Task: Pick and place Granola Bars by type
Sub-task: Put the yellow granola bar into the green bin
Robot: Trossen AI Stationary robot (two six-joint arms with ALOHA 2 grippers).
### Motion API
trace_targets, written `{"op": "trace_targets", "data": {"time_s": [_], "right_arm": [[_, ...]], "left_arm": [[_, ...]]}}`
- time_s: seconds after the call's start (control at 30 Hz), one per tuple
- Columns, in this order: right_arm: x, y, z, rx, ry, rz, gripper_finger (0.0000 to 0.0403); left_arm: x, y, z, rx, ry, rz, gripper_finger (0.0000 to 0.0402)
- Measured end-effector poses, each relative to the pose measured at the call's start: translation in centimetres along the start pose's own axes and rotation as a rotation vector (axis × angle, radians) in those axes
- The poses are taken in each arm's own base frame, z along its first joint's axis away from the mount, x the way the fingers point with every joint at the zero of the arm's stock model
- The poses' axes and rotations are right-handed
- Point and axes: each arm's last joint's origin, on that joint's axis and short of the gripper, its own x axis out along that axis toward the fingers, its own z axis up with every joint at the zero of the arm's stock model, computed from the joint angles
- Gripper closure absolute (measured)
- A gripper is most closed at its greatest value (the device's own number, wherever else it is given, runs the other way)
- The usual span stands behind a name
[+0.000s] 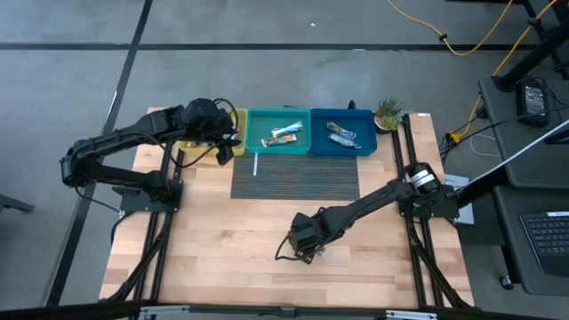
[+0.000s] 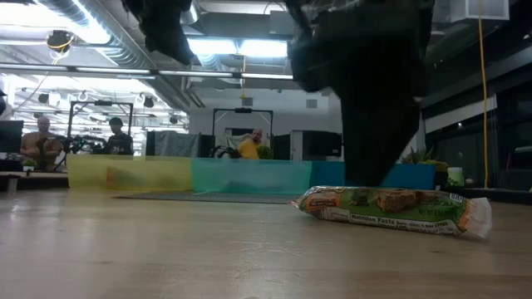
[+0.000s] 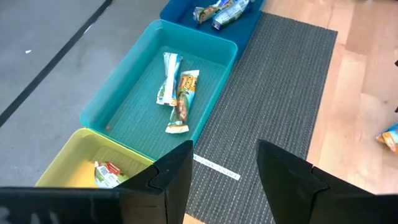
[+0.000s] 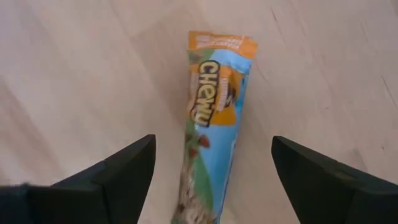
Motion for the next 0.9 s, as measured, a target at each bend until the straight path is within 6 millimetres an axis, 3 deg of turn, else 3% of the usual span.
{"op": "trace_targets", "data": {"time_s": [0.37,0.6,0.77,0.9], "right_arm": [[2.8,-0.1,0.3,-0.033,0.033,-0.022,0.013],[2.6,-0.5,0.5,-0.037,0.041,-0.036,0.0237],[0.3,-1.7,1.5,-0.036,0.027,-0.026,0.0331],[-3.4,-3.3,2.7,-0.031,-0.014,0.006,0.0378]], "left_arm": [[0.0,-0.4,0.0,0.002,-0.002,0.015,0.0233],[0.0,-0.4,0.0,-0.003,-0.002,0.014,0.0233],[0.0,-0.4,0.0,-0.003,-0.002,0.014,0.0233],[0.0,-0.4,0.0,0.003,-0.001,0.014,0.0233]]}}
